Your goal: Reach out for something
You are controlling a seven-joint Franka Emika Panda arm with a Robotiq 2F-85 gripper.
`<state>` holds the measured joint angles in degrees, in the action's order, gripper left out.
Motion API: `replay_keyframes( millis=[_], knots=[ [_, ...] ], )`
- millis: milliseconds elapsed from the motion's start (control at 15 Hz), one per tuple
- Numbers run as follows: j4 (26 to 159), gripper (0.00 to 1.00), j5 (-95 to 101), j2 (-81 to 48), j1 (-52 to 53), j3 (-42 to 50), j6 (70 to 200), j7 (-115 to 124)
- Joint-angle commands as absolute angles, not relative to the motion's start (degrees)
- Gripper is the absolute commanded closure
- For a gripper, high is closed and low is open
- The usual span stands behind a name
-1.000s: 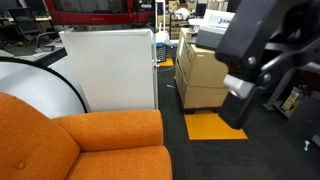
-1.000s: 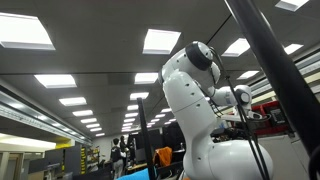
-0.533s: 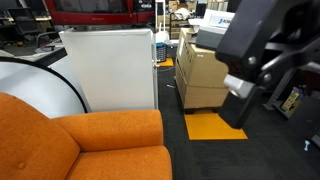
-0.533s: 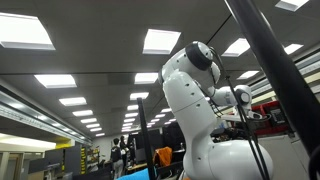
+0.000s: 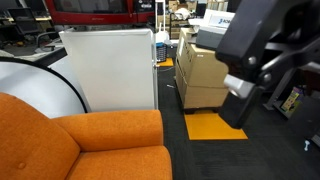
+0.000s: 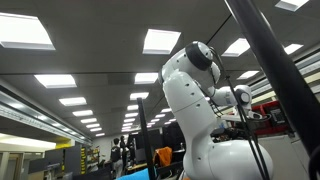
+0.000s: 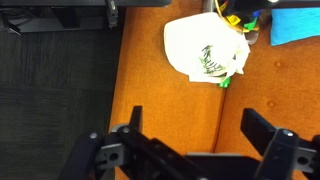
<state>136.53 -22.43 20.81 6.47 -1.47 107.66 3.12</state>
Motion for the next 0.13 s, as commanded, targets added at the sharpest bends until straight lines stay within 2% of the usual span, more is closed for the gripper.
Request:
replay_keyframes(
  millis=[0, 67],
  knots=[
    [136.4, 0.0, -22.6, 20.8, 5.8, -2.1, 107.5, 2.9],
    [136.4, 0.0, -22.6, 20.8, 5.8, -2.1, 107.5, 2.9]
  ],
)
